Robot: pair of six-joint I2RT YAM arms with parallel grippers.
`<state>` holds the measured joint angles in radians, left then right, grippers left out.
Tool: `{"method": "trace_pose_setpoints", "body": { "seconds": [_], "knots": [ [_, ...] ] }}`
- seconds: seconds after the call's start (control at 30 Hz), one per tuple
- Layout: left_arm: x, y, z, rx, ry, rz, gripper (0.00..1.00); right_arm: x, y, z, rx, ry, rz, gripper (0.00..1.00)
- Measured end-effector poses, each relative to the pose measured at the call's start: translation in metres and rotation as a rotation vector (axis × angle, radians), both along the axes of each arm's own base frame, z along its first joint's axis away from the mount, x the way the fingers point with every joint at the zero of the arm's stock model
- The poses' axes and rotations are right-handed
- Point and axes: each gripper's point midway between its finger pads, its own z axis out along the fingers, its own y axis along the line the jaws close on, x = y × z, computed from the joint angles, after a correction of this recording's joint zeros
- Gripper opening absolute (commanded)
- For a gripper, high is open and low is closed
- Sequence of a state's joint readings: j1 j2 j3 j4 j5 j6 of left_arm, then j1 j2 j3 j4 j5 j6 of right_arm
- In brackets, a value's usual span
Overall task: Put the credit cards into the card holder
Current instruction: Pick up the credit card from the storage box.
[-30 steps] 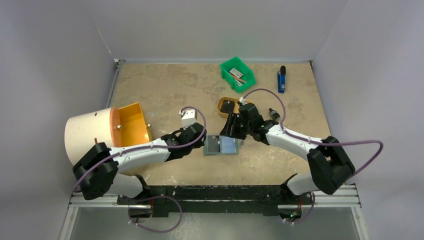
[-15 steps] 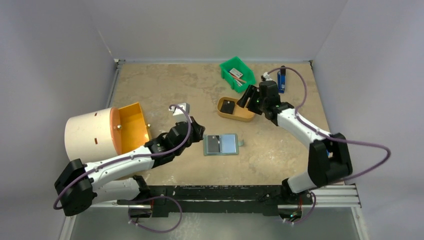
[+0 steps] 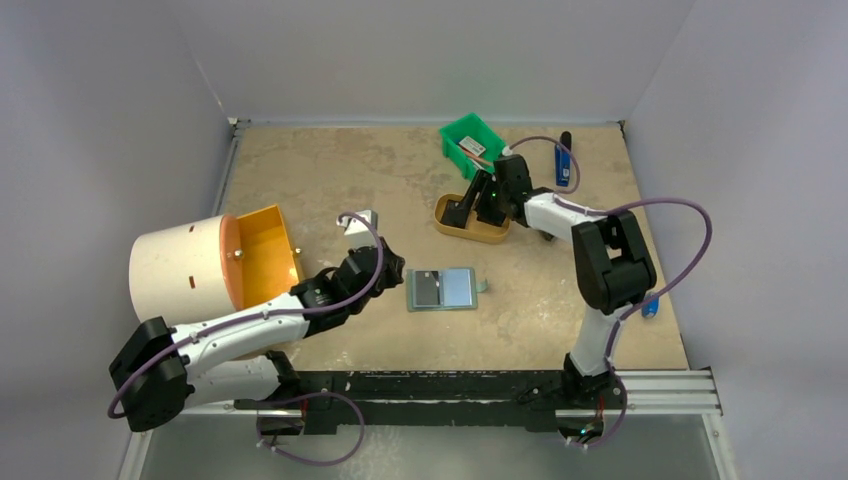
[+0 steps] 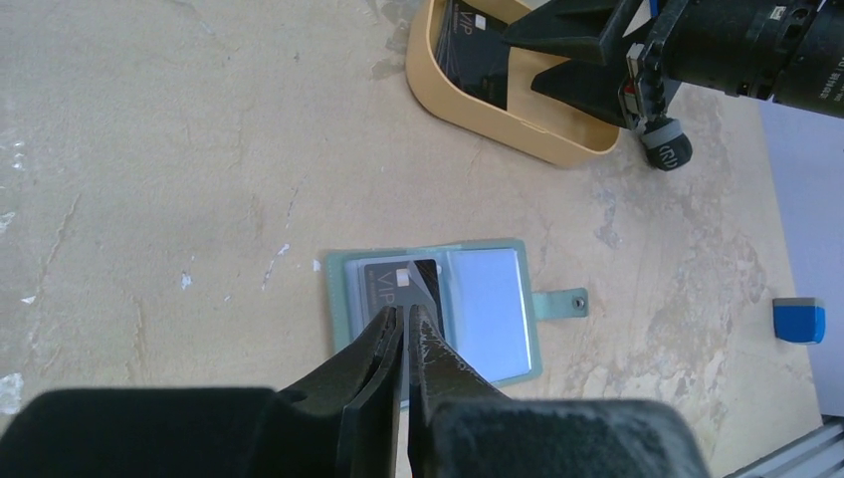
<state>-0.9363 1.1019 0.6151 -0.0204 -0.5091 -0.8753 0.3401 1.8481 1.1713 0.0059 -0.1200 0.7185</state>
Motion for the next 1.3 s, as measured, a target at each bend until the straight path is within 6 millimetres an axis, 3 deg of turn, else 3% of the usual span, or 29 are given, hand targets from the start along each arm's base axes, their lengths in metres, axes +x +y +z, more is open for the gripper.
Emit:
{"method": "trace_pose_setpoints", "body": {
  "seconds": [0.3,0.6,0.9,1.1,1.3],
  "knots": [
    [0.000,0.005,-0.011,0.038,0.021,0.015,0.06,0.000,0.006,-0.024,0.012,0.061,0.013,0.56],
    [0.000,0.005,-0.014,0.047,0.027,0.019,0.04,0.006,0.008,-0.026,0.018,0.060,0.004,0.42],
    [0.000,0.005,-0.014,0.047,0.027,0.020,0.02,0.006,0.010,-0.027,0.035,0.068,-0.004,0.35],
    [0.000,0.005,-0.014,0.046,0.028,0.021,0.02,0.005,0.013,-0.028,0.070,0.067,-0.025,0.37],
    [0.000,0.005,-0.014,0.044,0.029,0.022,0.02,0.003,0.014,-0.026,0.102,0.064,-0.034,0.56]
  ]
}}
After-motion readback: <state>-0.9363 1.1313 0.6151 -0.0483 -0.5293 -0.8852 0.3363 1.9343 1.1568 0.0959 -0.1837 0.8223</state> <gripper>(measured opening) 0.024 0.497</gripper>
